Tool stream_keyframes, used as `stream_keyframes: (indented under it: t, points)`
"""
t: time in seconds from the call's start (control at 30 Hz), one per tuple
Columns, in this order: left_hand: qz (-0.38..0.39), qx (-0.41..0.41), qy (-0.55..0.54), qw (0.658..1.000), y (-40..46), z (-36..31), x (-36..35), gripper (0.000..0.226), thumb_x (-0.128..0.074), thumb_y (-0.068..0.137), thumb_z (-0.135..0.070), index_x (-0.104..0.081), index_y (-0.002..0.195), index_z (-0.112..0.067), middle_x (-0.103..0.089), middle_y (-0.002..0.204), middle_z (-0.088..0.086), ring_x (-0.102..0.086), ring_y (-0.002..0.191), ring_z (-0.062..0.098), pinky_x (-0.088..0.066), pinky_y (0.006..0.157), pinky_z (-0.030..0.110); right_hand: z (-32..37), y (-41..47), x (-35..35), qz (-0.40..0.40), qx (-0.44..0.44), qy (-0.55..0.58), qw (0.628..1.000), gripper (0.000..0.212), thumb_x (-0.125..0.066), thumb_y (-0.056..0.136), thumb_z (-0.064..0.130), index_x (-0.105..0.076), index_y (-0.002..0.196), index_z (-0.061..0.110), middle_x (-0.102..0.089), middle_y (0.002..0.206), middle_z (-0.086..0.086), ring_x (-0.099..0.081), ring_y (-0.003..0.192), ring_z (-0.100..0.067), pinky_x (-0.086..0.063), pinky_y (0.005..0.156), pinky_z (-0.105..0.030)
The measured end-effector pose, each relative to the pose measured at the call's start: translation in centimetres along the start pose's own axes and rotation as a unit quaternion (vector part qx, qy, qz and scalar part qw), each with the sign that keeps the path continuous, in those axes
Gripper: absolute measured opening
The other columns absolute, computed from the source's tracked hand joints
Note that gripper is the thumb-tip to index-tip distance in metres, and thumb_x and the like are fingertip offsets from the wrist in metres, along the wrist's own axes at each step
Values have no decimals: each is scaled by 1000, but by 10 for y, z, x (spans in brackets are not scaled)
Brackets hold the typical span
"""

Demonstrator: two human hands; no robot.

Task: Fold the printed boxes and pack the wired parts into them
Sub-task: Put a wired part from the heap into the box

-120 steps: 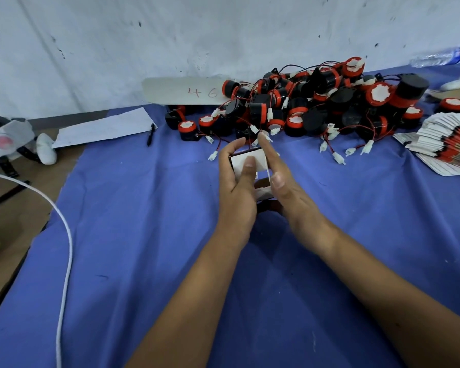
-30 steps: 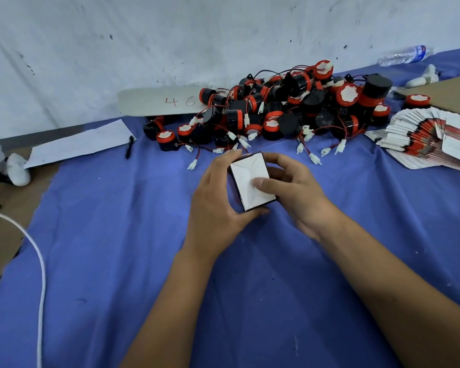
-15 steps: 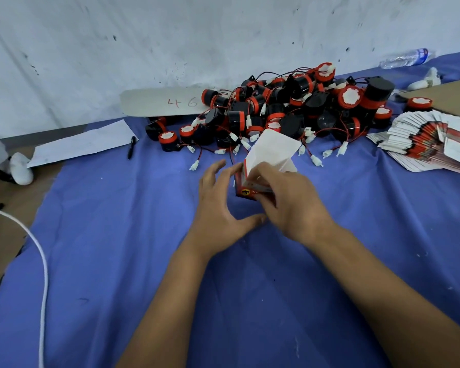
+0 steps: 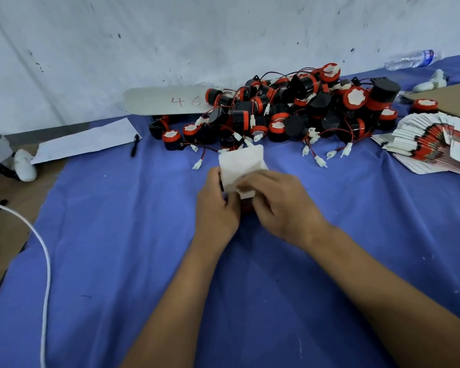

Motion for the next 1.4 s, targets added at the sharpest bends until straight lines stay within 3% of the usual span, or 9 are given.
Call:
stream_keyframes:
  t: [0.1,0.23,0.5,0.6,0.73,0.93,1.17,1.33,1.4]
  points:
    - [-72,30,42,996,6,6,9,35,-59,88,1,-58,121,-11,-66,96,-6,-63,85,18,-53,68,27,2,10,12,-210,49,44,976,25,-46,87,0,-70,90,5,-71,89,-2,-68,80,-19,-53,65,-32]
    - [-91,133,-24,987,12,17,13,37,-68,81,3,-63,113,-16,-69,99,-11,-66,90,8,-49,66,16,-43,53,-3,-246,-86,71,963,21,-46,93,3,-67,92,6,-68,74,-4,-64,68,-24,-48,58,-43]
    - [-5,176,-50,983,17,23,17,50,-61,68,13,-68,93,-28,-75,88,-10,-69,83,5,-52,56,17,-138,164,-54,171,-109,-222,954,106,-60,74,-14,-20,160,33,-5,168,-11,-4,154,-38,-37,112,-50]
    - [-13,171,-44,984,14,17,16,51,-46,54,-5,-71,96,-20,-76,86,-6,-71,84,10,-58,62,28,-144,177,-67,237,-85,-248,935,86,-58,82,-12,-35,156,28,-6,167,-14,-9,152,-39,-35,117,-50]
    - [-37,140,-21,989,7,14,12,37,-44,58,-13,-67,87,-18,-71,81,-4,-67,79,14,-53,59,32,-133,168,-55,149,-125,-260,946,38,-72,81,9,-63,118,15,-32,137,-21,-40,122,-42,-46,96,-41]
    - [-70,122,0,990,6,16,10,12,-61,75,-4,-59,82,-14,-65,76,-4,-58,70,10,-39,49,20,-98,91,-4,-85,-212,-31,973,46,-74,87,43,-55,114,10,-50,124,-6,-56,89,-22,-49,80,-37]
    - [-92,131,-80,984,8,15,13,14,-65,82,-18,-65,95,-23,-70,87,-16,-65,79,2,-47,61,22,-75,10,15,-171,-425,414,786,51,-39,102,62,-58,103,14,-49,65,-9,-32,41,-16,-25,42,-21]
    - [-97,135,-99,981,8,17,14,26,-47,75,-14,-65,93,-17,-70,88,-9,-61,76,3,-43,55,15,-66,-4,12,-128,-373,690,606,37,-52,100,45,-63,124,19,-62,90,-4,-52,63,-15,-41,45,-19]
    - [-129,133,-82,979,9,19,17,14,-43,77,-8,-55,83,-12,-61,77,-9,-50,64,0,-35,50,13,-64,-2,17,-132,-329,695,625,40,-67,88,25,-60,126,16,-58,97,-3,-53,69,-15,-40,47,-16]
Point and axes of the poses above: each hand's wrist, its own y-axis towards the middle knuckle, its own x-axis out of the back of the hand, z = x × y, the point moved 3 cm from there along y, towards the middle knuckle
